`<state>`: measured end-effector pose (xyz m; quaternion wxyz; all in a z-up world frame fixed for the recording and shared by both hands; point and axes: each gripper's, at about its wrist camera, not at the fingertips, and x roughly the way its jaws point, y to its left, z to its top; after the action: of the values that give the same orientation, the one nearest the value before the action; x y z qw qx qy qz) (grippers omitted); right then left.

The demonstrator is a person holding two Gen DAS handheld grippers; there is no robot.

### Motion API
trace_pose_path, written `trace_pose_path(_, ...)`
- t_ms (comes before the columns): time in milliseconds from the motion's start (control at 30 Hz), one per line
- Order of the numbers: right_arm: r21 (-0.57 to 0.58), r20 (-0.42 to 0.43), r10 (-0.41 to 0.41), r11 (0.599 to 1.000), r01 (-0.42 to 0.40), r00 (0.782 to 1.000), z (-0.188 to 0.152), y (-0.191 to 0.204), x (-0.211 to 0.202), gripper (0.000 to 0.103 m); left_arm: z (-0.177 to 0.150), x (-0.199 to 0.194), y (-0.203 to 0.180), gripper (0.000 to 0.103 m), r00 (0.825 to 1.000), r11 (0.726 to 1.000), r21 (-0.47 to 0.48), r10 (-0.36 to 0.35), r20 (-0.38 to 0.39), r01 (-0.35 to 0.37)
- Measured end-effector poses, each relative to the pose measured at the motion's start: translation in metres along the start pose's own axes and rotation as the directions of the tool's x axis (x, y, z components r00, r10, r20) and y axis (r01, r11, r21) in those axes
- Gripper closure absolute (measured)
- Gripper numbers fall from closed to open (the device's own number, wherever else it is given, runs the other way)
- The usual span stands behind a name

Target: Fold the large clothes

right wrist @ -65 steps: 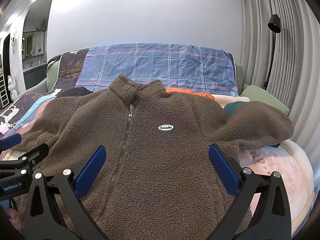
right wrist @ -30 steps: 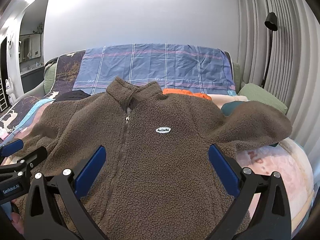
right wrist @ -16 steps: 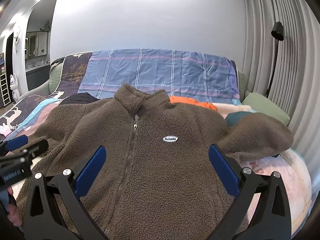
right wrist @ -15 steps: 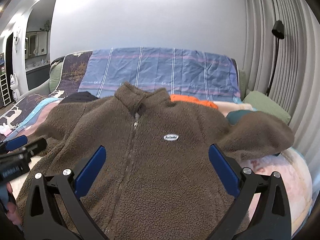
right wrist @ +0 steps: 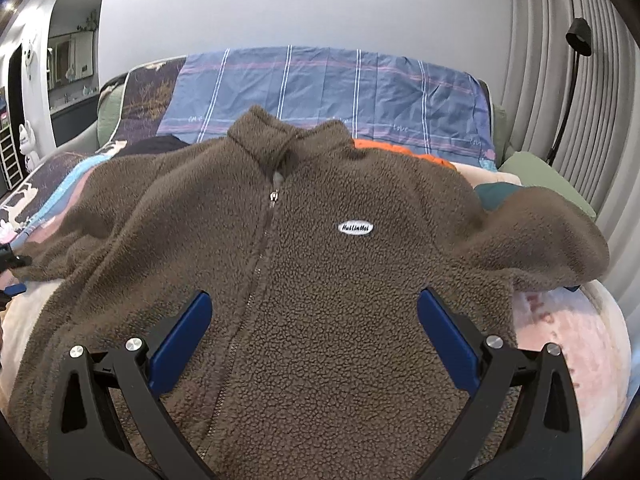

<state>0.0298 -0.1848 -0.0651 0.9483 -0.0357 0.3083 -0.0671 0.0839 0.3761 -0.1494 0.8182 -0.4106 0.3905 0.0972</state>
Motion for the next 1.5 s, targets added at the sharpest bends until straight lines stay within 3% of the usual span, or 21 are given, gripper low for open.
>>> trace_pose_path(100,-0.020,-0.015,-0.008,1.000,0.008,1.000,0.000,0.004,0.005,0.001,0.018,0.010,0.018,0.028,1.000,0.998,-0.059,0.008,0.011,-0.008)
trace_pose_path(167,-0.032,-0.024,-0.010,0.999,0.009,1.000,0.000,0.005,0.007,0.001,0.027,0.017,0.025,0.032,0.999,0.995,-0.093,0.023,0.025,-0.021)
trace_pose_path(200,-0.035,-0.034,-0.003,0.999,0.002,0.999,0.000,0.005,0.008,0.001,0.033,0.020,0.027,0.047,0.999,0.994,-0.108,0.020,0.034,-0.016)
trace_pose_path(233,-0.036,-0.045,0.006,0.999,-0.008,0.999,0.000,0.004,0.008,0.001,0.039,0.023,0.027,0.076,0.999,0.993,-0.116,0.009,0.046,-0.004)
trace_pose_path(267,-0.034,-0.059,0.021,0.999,-0.023,0.998,0.000,0.002,0.007,0.001,0.044,0.024,0.025,0.086,0.998,0.993,-0.116,0.000,0.055,0.007)
trace_pose_path(400,-0.025,-0.077,0.032,0.999,-0.034,0.997,0.005,-0.014,0.001,0.001,0.055,-0.004,-0.013,0.091,0.985,0.998,-0.039,-0.035,0.170,0.042)
trace_pose_path(533,-0.019,-0.062,-0.033,0.999,0.032,0.998,0.012,-0.035,0.003,0.001,0.045,-0.059,-0.117,0.091,0.947,0.974,0.194,-0.171,0.272,0.120)
trace_pose_path(567,-0.004,-0.059,-0.035,0.999,0.035,0.998,0.013,-0.041,0.002,0.001,0.036,-0.071,-0.151,0.091,0.936,0.951,0.276,-0.219,0.275,0.142)
trace_pose_path(633,0.035,-0.052,-0.023,0.999,0.025,0.998,0.016,-0.054,0.001,0.001,0.008,-0.090,-0.223,0.091,0.912,0.874,0.447,-0.327,0.247,0.192)
trace_pose_path(667,0.050,-0.047,-0.021,0.998,0.024,0.999,0.017,-0.059,0.000,0.001,-0.016,-0.097,-0.266,0.091,0.897,0.809,0.542,-0.391,0.206,0.228)
trace_pose_path(733,0.077,-0.033,-0.031,0.997,0.033,0.999,0.017,-0.070,-0.003,0.001,-0.053,-0.104,-0.312,0.090,0.875,0.716,0.638,-0.465,0.133,0.283)
trace_pose_path(800,0.098,-0.030,-0.045,0.994,0.048,0.999,0.014,-0.084,-0.005,0.001,-0.101,-0.096,-0.361,0.089,0.857,0.599,0.721,-0.515,0.011,0.350)
trace_pose_path(867,0.118,-0.045,-0.058,0.991,0.063,0.997,0.009,-0.098,-0.004,0.001,-0.155,-0.075,-0.395,0.086,0.859,0.495,0.780,-0.502,-0.103,0.383)
trace_pose_path(967,0.157,-0.088,-0.064,0.985,0.078,0.994,0.001,-0.118,0.002,0.001,-0.220,-0.028,-0.416,0.066,0.881,0.397,0.821,-0.405,-0.244,0.410)
trace_pose_path(1033,0.197,-0.125,-0.041,0.978,0.065,0.991,-0.006,-0.133,0.008,0.001,-0.246,-0.002,-0.416,0.049,0.894,0.354,0.837,-0.324,-0.310,0.418)
trace_pose_path(1100,0.235,-0.155,0.012,0.972,0.025,0.988,-0.011,-0.144,0.014,0.001,-0.262,0.017,-0.406,0.045,0.913,0.316,0.863,-0.245,-0.327,0.394)
trace_pose_path(1267,0.234,-0.155,0.153,0.965,-0.115,0.976,-0.003,-0.145,0.035,0.001,-0.252,0.003,-0.366,0.031,0.954,0.281,0.921,-0.204,-0.219,0.272)
trace_pose_path(1333,0.221,-0.142,0.208,0.960,-0.174,0.968,0.009,-0.140,0.052,0.002,-0.235,-0.004,-0.350,0.030,0.968,0.294,0.932,-0.198,-0.157,0.212)
trace_pose_path(1367,0.227,-0.139,0.248,0.950,-0.213,0.959,0.018,-0.137,0.066,0.002,-0.228,-0.007,-0.347,0.030,0.973,0.311,0.932,-0.187,-0.133,0.187)
trace_pose_path(1433,0.256,-0.144,0.314,0.928,-0.271,0.938,0.034,-0.128,0.091,0.002,-0.200,-0.004,-0.325,0.030,0.984,0.377,0.916,-0.158,-0.082,0.136)
trace_pose_path(1500,0.264,-0.149,0.352,0.915,-0.306,0.924,0.051,-0.118,0.120,0.002,-0.171,0.001,-0.304,0.030,0.992,0.476,0.875,-0.121,-0.037,0.091)
